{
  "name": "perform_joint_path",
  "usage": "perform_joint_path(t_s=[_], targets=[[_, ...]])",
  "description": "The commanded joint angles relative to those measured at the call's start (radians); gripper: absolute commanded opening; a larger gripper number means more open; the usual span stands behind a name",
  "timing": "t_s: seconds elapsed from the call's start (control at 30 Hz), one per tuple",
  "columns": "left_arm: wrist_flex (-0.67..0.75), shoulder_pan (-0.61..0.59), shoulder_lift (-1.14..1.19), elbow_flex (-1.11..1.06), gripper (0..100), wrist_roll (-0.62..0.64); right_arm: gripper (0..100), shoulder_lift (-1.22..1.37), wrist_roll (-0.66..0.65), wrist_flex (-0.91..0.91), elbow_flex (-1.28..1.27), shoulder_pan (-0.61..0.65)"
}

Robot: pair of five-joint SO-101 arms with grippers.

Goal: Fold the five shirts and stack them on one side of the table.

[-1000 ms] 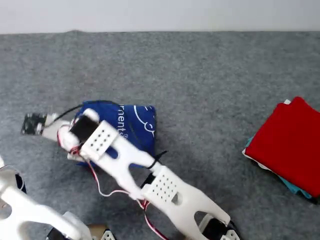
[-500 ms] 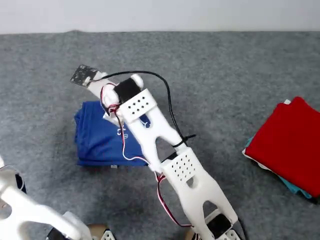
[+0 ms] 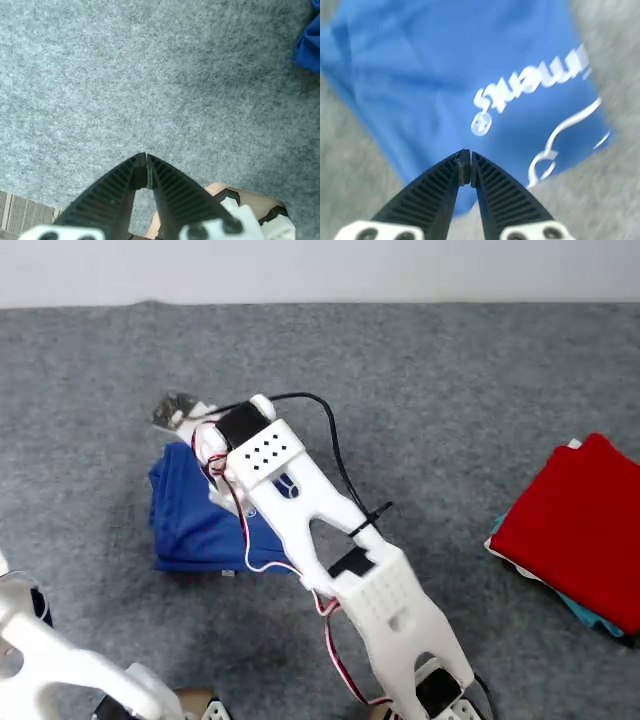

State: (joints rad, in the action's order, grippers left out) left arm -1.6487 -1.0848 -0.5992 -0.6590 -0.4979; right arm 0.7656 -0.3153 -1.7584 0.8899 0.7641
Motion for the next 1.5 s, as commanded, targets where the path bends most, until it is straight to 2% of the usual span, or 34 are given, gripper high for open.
perform_joint_path(t_s=[0.0,0.2,0.4,0.7,0.87,1.17,1.33,1.47], targets=[[0.009,0.002,-0.028,0.048,1,0.006,1.0,-0.200,0.012,-0.036,-0.258,-0.013],[0.009,0.003,-0.028,0.067,1,0.008,1.0,-0.197,0.014,0.030,-0.451,-0.013],[0.009,0.003,-0.026,0.062,1,0.006,1.0,-0.090,0.014,0.053,-0.479,-0.005],[0.009,0.003,-0.026,0.062,1,0.006,1.4,-0.179,0.012,0.016,-0.209,-0.010],[0.009,0.003,-0.026,0.061,1,0.008,1.4,-0.160,0.011,0.105,-0.043,0.064],[0.009,-0.003,-0.026,0.061,1,0.008,1.4,0.051,0.005,0.334,-0.023,0.268],[-0.002,-0.003,-0.026,0.061,1,0.009,1.4,0.136,0.002,0.437,0.000,0.285],[-0.003,-0.003,-0.026,0.048,1,0.009,1.4,0.133,-0.068,0.383,0.150,0.283]])
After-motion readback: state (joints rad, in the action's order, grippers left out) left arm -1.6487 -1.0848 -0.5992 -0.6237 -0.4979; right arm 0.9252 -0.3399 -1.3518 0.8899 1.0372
